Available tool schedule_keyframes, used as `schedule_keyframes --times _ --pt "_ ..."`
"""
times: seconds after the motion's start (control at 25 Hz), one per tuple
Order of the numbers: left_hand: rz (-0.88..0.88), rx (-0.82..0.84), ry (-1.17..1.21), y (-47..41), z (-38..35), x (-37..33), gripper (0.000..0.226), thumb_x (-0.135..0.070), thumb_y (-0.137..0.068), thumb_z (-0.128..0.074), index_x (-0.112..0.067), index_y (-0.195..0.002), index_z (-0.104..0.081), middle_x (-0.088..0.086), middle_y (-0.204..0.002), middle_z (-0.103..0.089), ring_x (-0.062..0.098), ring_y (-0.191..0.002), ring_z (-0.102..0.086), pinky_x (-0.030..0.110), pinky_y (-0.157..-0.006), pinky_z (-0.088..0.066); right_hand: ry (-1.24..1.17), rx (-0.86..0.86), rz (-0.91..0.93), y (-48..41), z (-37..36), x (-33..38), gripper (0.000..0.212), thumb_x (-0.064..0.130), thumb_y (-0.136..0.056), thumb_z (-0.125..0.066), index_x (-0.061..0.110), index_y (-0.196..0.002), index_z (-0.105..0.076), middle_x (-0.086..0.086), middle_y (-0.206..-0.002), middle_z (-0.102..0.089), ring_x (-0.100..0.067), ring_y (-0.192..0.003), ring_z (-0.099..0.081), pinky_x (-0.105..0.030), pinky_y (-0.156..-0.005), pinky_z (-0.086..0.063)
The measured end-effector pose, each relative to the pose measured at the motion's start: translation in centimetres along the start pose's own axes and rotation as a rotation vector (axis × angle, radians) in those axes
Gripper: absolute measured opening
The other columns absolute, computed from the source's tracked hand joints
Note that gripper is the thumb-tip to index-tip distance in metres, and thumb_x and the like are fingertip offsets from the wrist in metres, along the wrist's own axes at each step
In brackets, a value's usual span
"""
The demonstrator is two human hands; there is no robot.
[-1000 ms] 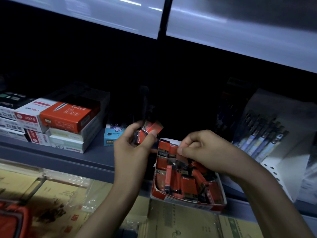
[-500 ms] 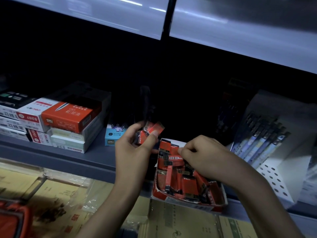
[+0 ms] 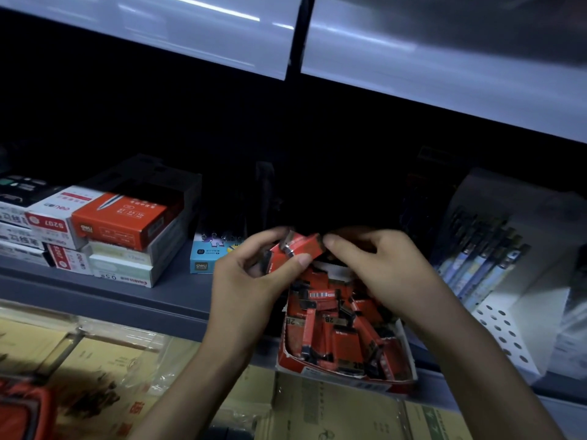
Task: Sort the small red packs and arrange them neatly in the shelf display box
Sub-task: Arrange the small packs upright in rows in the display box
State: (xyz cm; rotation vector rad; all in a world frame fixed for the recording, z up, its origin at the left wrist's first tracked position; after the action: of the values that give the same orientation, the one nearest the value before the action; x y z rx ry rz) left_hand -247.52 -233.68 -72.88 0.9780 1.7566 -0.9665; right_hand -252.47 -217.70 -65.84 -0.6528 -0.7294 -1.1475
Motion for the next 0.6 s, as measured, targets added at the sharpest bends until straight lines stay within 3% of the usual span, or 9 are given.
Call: schedule_keyframes --times 0.12,0.2,0.36,0.48,0.6 --pt "-0.02 0.071 -0.043 0.01 -0.28 -0.31 0.041 -0.006 -0.075 -0.085 -0.015 -0.113 -0.076 -0.001 -0.105 -0.08 0.017 -0.097 -0.077 0.032 -0.082 -0.064 -0.159 0.011 -0.036 0.37 0.14 0.15 0.007 0.029 -0.092 -0.073 0.024 -0.096 -0.078 0.009 -0.066 -0.073 0.005 -0.054 -0.064 -0.008 -0.052 -0.044" --pt "0.014 0.094 -0.058 -0.13 -0.2 -0.24 0.041 -0.007 -0.075 -0.085 -0.017 -0.113 -0.076 -0.002 -0.105 -0.08 0.016 -0.095 -0.078 0.03 -0.079 -0.063 -0.138 -0.003 -0.047 0.36 0.33 -0.05 0.005 0.026 -0.092 -0.074 0.023 -0.094 -0.077 0.004 -0.06 -0.069 0.003 -0.045 -0.057 -0.009 -0.047 -0.041" --pt "0.188 0.178 0.033 -0.24 -0.26 0.34 0.032 -0.015 -0.085 -0.079 -0.019 -0.117 -0.076 0.009 -0.107 -0.08 0.03 -0.1 -0.077 0.038 -0.082 -0.062 -0.237 0.001 -0.069 0.07 -0.26 -0.41 0.002 0.015 -0.092 -0.073 0.015 -0.093 -0.075 -0.011 -0.074 -0.077 -0.025 -0.065 -0.073 -0.025 -0.06 -0.06" --pt "0.292 0.206 0.086 -0.32 -0.19 0.54 0.026 -0.023 -0.091 -0.073 -0.019 -0.117 -0.077 0.015 -0.107 -0.078 0.031 -0.093 -0.075 0.035 -0.077 -0.058 -0.267 0.021 -0.091 0.04 -0.65 -0.73 0.008 0.012 -0.094 -0.071 0.012 -0.1 -0.075 -0.011 -0.078 -0.078 -0.02 -0.072 -0.077 -0.022 -0.07 -0.062" --pt "0.318 0.163 0.127 -0.63 0.14 0.56 0.021 -0.02 -0.095 -0.068 -0.015 -0.112 -0.079 0.012 -0.088 -0.072 0.021 -0.072 -0.061 0.029 -0.068 -0.051 -0.312 0.088 -0.151 0.25 -0.24 -0.57 0.015 0.007 -0.094 -0.069 0.014 -0.106 -0.075 -0.008 -0.083 -0.08 -0.016 -0.078 -0.078 -0.019 -0.073 -0.061"
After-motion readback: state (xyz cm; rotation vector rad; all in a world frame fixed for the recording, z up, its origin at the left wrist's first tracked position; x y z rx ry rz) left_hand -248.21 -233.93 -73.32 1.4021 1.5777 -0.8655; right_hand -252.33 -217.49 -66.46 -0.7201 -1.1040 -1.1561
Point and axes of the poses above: each hand's wrist, its own y-axis away from the middle knuckle, its own z-axis out of the back of the hand, x = y × z, the point moved 5 cm from there along -y, towards the middle knuckle
